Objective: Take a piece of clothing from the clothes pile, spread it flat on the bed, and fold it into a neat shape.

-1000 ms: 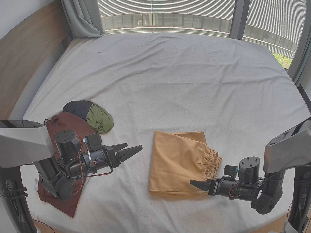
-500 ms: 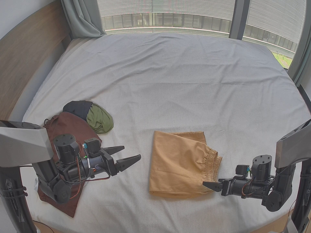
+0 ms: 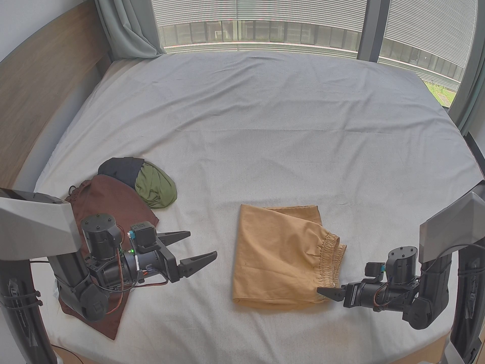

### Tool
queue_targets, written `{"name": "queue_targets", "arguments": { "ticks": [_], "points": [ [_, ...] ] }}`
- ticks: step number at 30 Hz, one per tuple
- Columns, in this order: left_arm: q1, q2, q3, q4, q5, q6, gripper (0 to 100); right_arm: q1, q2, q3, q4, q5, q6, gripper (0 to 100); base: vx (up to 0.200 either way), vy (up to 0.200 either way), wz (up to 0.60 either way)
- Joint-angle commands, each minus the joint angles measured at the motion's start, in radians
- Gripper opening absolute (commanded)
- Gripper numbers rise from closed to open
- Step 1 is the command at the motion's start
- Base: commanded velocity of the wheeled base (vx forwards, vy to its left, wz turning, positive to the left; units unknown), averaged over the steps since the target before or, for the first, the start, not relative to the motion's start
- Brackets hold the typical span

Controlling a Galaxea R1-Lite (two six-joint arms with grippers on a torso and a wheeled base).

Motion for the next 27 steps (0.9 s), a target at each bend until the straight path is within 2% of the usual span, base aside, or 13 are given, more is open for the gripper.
{"name": "queue_targets", "arguments": {
  "ticks": [1,7,10,17,27],
  "points": [
    [-0.001,0.002,0.000,0.000,0.000,0.000,100,0.004,0.048,-0.019,-0.001,-0.002,0.001,100,0.000,0.000,0.00],
    [-0.001,0.005,0.000,0.000,0.001,0.002,100,0.008,0.056,-0.060,-0.001,-0.004,0.014,100,0.000,0.000,0.00],
    [-0.001,0.003,0.000,0.000,0.000,0.002,100,0.036,0.080,-0.079,-0.002,-0.004,0.023,100,0.000,0.000,0.00],
    [-0.001,0.003,0.000,0.000,0.000,0.005,100,0.085,0.071,-0.112,-0.005,-0.007,0.107,100,0.000,0.000,0.00],
    [-0.001,0.002,-0.001,0.000,0.001,0.006,100,0.083,0.069,-0.143,-0.007,-0.024,0.109,100,0.000,0.000,0.00]
  ]
}}
